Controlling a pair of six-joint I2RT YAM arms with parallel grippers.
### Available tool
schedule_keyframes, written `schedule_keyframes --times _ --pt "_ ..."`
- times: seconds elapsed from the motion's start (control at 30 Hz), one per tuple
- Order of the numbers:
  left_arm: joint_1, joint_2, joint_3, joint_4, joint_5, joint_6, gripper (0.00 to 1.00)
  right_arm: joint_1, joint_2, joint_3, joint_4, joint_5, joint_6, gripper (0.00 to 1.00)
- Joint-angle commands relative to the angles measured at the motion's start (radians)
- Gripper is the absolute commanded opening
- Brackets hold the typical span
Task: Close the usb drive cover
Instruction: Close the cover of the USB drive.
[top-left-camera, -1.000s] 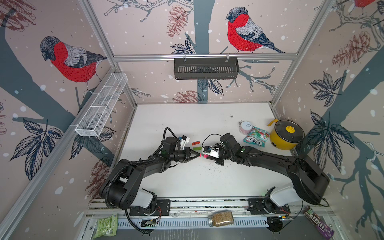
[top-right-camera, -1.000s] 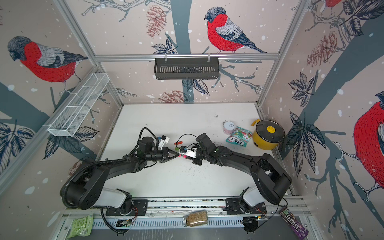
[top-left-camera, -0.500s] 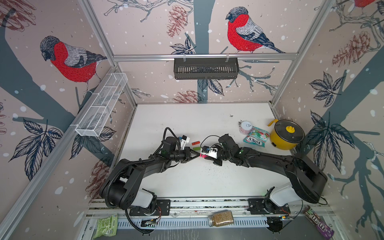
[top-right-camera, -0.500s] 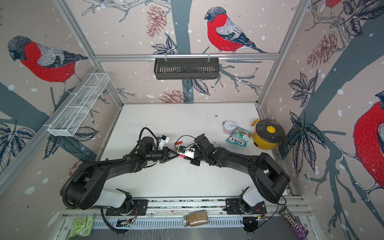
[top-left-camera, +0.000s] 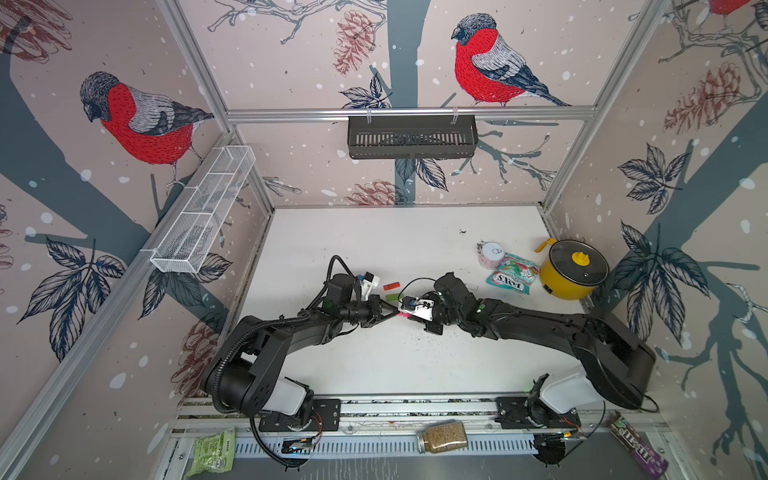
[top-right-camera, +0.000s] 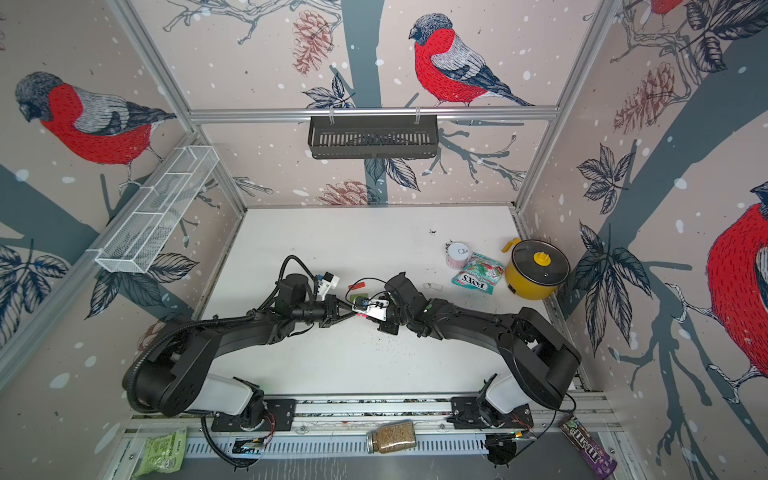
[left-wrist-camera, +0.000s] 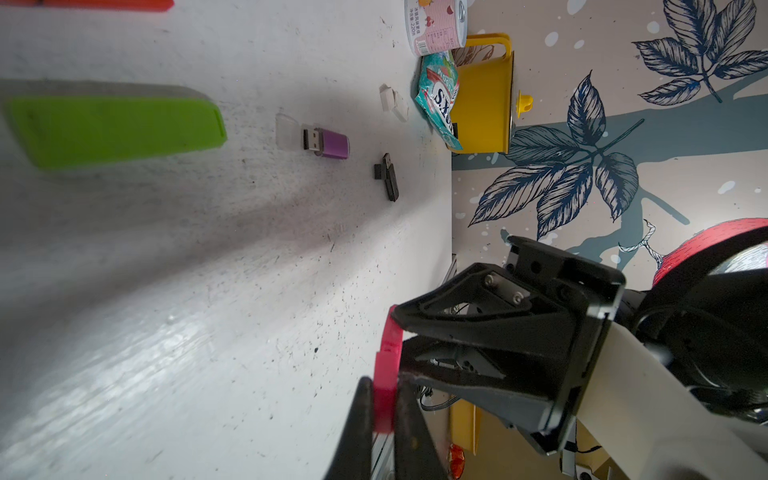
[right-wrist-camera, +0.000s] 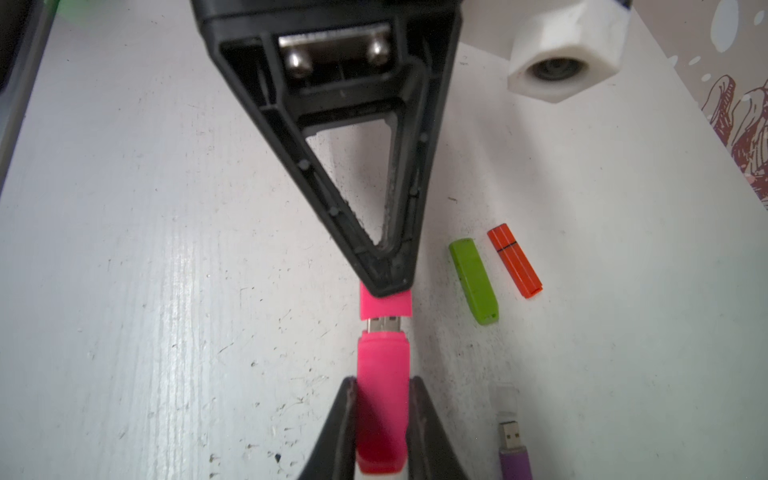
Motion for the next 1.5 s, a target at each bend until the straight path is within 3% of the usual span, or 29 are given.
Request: schedule_keyframes --times 0.0,0.53,0.93,1.3,1.47 --pt "-0.009 -0.006 0.009 0.035 0.008 0.002 0.06 0.018 0.012 0.011 0.167 -0.087 -0.003 0.19" --pt "-0.023 -0.008 0.019 0.025 0.039 0.027 0.06 -0.045 0.012 -0.02 0.34 -0.229 0.013 0.19" --pt "-0.03 0.002 0.037 0.0 0.041 0.056 0.06 -0.086 0.108 0.137 0.247 -0.383 -0.011 0.19" --pt "-0.031 -0.037 0.056 -0.101 -0.015 0.1 0.08 -0.09 0.15 0.216 0.089 -0.348 -0.076 0.2" --pt "-0.021 -0.085 0.064 -0.172 -0.061 0.128 0.15 -0.08 0.157 0.216 0.03 -0.305 -0.108 0.2"
